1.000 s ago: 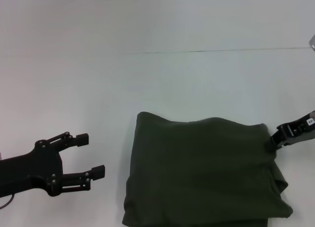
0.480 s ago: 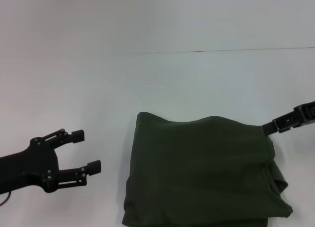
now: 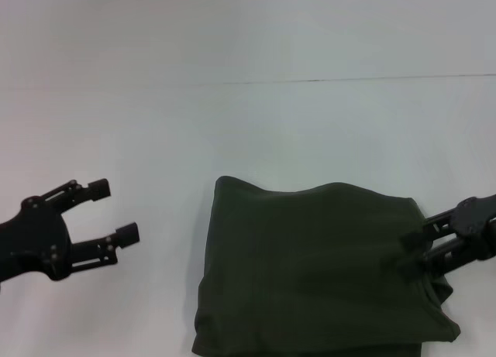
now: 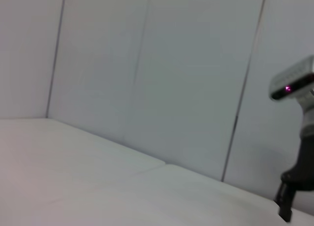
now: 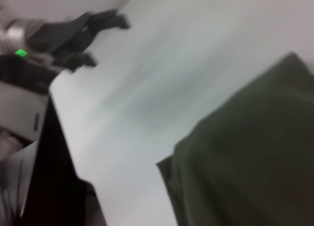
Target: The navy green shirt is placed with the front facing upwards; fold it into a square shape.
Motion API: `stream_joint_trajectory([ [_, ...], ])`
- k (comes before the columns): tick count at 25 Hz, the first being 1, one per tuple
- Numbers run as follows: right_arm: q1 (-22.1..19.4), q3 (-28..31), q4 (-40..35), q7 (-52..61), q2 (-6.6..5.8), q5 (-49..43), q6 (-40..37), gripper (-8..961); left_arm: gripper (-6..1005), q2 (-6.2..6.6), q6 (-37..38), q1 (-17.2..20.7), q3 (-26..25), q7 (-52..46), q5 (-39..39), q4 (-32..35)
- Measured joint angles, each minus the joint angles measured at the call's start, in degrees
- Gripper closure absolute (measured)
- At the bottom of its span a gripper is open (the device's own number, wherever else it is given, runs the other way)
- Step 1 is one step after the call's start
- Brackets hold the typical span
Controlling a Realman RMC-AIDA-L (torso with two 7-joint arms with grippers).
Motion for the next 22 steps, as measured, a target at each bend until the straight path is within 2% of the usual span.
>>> stream_joint_trajectory([
  [5,-1.42,-1.74,-0.15,-6.34,1.28,-0.23,1.31,114,51,0.07,-0.36,-0.22,-1.35,-3.91,-0.04,0.19],
  [10,-2.8,-3.88,-0.58,-7.18,1.15,-0.4,1.82,120,51,0.26,-1.34,-0.47,-1.78,-8.43,-0.04,0.15],
  [15,-2.94,-4.38,-1.08,-7.68,0.97,-1.51,2.16,130,51,-0.08,-4.24,-0.5,-1.51,-8.08,0.01,-0.08],
  [22,-2.45,-5.63,-0.49,-7.48,2.16,-4.58,3.35,143,50,-0.26,-6.74,-0.56,-1.18,-5.77,0.44,-1.76],
])
